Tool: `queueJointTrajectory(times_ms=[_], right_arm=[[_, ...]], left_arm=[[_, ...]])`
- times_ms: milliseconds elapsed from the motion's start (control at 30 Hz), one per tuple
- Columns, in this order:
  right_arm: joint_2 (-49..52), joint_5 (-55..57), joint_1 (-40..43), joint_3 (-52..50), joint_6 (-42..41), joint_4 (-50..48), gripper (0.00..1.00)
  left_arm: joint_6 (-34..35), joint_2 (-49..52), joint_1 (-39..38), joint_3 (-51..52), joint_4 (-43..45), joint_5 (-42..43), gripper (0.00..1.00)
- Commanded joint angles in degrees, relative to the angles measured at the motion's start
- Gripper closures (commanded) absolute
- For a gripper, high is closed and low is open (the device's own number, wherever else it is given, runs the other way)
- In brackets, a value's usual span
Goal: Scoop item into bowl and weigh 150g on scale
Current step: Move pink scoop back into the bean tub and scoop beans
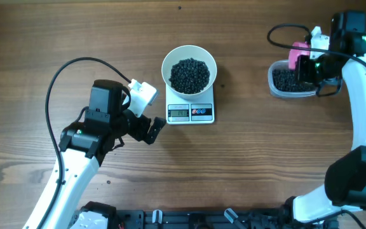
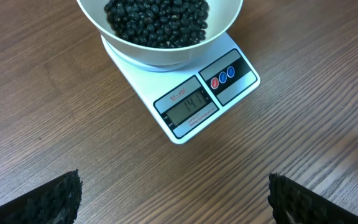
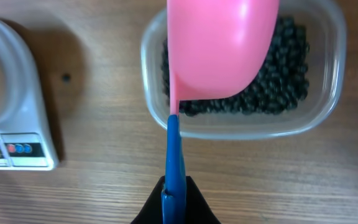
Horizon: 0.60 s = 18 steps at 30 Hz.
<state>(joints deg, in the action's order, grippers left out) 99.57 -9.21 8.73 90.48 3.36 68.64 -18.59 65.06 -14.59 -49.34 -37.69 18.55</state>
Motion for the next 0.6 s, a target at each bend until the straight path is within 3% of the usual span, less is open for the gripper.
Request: queueJointTrajectory(times_ms=[0, 567], right_arm=[[2.4, 2.7, 0.2, -2.3, 1.1, 0.2, 0.96], [9.0, 3.9, 0.1, -6.6, 1.2, -3.5, 0.95]], left_arm=[[-0.1, 0.4, -0.2, 0.5, 0.2, 0.9, 0.00], [-0.1, 0.4, -0.2, 0.5, 0.2, 0.9, 0.00]])
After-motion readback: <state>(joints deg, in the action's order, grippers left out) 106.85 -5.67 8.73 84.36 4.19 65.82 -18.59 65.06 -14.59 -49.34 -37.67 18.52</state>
